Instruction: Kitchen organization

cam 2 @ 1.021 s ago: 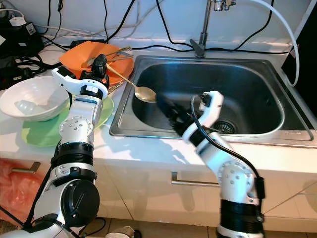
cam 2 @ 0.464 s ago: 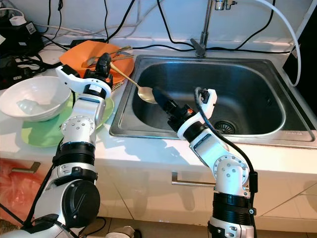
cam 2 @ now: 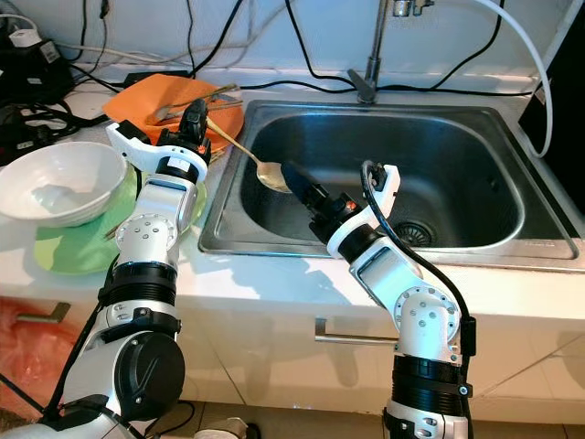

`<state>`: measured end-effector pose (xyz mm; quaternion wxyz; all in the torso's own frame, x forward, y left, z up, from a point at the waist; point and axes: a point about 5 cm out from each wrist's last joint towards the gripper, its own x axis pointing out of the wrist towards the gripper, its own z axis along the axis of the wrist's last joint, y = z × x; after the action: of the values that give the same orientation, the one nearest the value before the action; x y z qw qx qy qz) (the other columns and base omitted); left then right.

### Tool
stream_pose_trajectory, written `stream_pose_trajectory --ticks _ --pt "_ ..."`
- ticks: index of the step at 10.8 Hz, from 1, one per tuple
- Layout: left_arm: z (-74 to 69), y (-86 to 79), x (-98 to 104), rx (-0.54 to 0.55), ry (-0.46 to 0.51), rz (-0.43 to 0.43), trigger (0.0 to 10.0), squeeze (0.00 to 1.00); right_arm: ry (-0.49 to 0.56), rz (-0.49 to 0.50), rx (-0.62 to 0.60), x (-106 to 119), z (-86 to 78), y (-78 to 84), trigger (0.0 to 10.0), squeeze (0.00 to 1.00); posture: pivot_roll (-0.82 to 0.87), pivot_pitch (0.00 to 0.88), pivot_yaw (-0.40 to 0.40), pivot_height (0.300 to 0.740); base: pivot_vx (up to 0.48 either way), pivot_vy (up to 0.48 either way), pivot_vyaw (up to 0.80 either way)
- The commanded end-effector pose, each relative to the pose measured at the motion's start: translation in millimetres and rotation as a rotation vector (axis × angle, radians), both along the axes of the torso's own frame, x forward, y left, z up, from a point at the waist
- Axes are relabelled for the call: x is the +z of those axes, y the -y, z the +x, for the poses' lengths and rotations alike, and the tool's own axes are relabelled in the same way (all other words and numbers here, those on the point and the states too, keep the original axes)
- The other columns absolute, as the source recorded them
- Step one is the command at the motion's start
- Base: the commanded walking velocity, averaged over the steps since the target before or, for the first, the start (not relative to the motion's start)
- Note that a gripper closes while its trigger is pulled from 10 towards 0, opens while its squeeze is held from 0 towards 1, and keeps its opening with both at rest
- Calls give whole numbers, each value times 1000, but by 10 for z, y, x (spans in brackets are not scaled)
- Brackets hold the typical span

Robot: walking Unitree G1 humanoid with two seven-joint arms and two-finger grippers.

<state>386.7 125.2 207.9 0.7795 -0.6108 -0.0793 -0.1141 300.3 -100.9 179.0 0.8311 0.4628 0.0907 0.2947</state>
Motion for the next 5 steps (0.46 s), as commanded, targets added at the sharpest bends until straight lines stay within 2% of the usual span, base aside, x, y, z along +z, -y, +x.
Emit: stream_pose_trajectory --ticks 1,5 --pt "-30 382 11 -90 3 -66 0 0 2 2 10 22 2 -16 10000 0 83 28 54 740 0 0 0" --pt "-30 382 11 -90 3 -66 0 0 2 2 10 22 2 -16 10000 0 83 28 54 740 0 0 0"
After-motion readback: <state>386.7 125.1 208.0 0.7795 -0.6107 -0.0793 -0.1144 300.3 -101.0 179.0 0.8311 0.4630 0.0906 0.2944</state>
